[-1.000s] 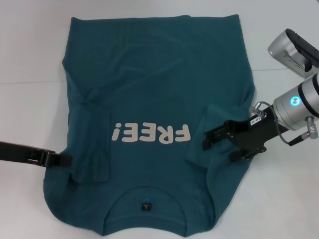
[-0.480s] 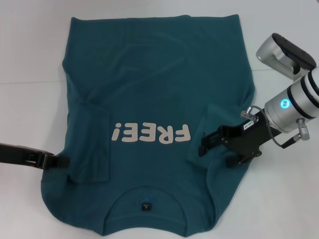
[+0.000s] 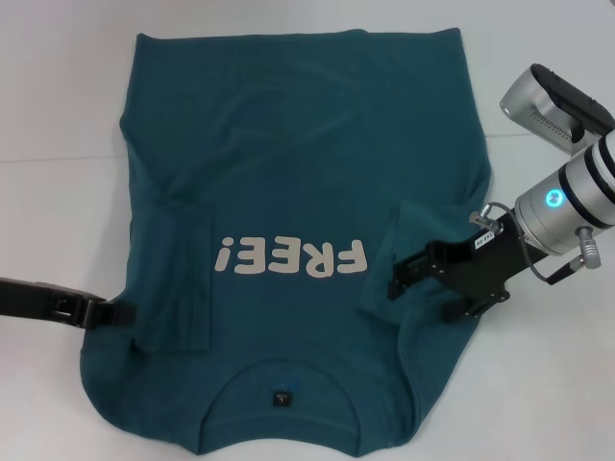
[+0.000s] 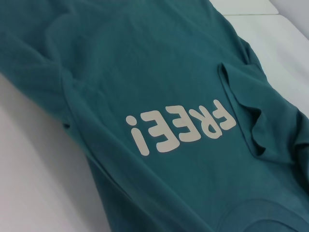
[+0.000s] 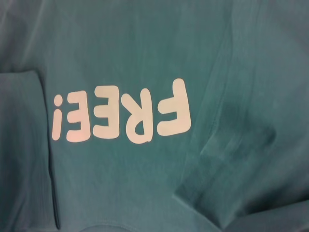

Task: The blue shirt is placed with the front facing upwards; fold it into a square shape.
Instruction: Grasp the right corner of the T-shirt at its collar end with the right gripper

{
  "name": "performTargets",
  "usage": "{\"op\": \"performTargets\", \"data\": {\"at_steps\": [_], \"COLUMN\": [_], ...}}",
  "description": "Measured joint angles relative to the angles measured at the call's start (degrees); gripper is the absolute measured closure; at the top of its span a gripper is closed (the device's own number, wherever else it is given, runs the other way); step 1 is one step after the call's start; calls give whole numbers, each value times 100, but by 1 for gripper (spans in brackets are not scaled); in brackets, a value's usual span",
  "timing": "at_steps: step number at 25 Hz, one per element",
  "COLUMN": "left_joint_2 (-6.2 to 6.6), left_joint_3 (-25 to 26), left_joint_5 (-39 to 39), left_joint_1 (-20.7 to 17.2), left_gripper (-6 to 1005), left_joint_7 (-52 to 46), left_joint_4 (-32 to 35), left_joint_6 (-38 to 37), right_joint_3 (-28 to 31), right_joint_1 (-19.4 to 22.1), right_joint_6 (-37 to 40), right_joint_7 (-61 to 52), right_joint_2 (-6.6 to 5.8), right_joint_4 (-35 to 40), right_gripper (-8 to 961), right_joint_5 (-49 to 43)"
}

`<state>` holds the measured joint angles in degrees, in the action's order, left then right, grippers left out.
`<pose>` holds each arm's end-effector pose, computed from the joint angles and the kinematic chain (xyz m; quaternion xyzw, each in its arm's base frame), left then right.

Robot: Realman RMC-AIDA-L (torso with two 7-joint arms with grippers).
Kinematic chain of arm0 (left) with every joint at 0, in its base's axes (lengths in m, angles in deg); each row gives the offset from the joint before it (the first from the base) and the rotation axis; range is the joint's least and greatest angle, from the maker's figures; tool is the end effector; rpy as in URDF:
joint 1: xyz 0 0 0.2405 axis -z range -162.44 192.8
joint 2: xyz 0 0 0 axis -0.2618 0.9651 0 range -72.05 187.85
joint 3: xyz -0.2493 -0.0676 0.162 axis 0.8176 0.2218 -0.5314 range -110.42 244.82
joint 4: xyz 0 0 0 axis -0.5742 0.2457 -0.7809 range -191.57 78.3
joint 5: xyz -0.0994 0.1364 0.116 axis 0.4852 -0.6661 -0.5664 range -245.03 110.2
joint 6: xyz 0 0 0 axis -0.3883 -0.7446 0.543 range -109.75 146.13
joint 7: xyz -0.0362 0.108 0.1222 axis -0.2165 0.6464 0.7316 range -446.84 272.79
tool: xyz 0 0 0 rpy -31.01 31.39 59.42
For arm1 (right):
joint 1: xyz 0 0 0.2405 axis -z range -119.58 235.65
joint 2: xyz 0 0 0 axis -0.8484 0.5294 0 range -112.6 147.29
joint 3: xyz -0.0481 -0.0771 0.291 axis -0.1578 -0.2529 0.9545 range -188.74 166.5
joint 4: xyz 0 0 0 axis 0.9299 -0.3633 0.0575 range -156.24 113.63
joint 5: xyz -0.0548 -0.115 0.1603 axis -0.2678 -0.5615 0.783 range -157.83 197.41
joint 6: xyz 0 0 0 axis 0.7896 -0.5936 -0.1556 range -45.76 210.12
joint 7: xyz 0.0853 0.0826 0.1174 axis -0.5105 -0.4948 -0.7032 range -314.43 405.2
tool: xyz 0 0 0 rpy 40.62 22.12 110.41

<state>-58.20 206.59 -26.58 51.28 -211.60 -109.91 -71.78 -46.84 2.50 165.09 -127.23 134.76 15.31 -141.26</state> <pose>-0.2994 0.3925 0.0045 -0.8773 -0.4571 -0.0452 0.1390 0.2444 0.4423 -0.0478 -0.6607 0.7373 -0.0373 0.1359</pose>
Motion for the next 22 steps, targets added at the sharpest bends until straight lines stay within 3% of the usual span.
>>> {"op": "performTargets", "data": {"at_steps": [14, 22], "left_joint_2": [0, 0], "left_joint_3": [2, 6], "left_joint_5": [-5, -7], "left_joint_1": [3, -7], "left_gripper": [963, 962], "left_joint_7": [51, 75], "left_joint_4": [2, 3], "left_joint_6": [-10, -32], "right_joint_3": [59, 75], "right_joint_1": [2, -10], "right_joint_6": [-163, -220], "right_joint_7": [0, 0], "right_joint_2": [-61, -78], "right_joint_4": [-281, -330], "right_gripper": [73, 179], "right_joint_5": [-5, -5]}}
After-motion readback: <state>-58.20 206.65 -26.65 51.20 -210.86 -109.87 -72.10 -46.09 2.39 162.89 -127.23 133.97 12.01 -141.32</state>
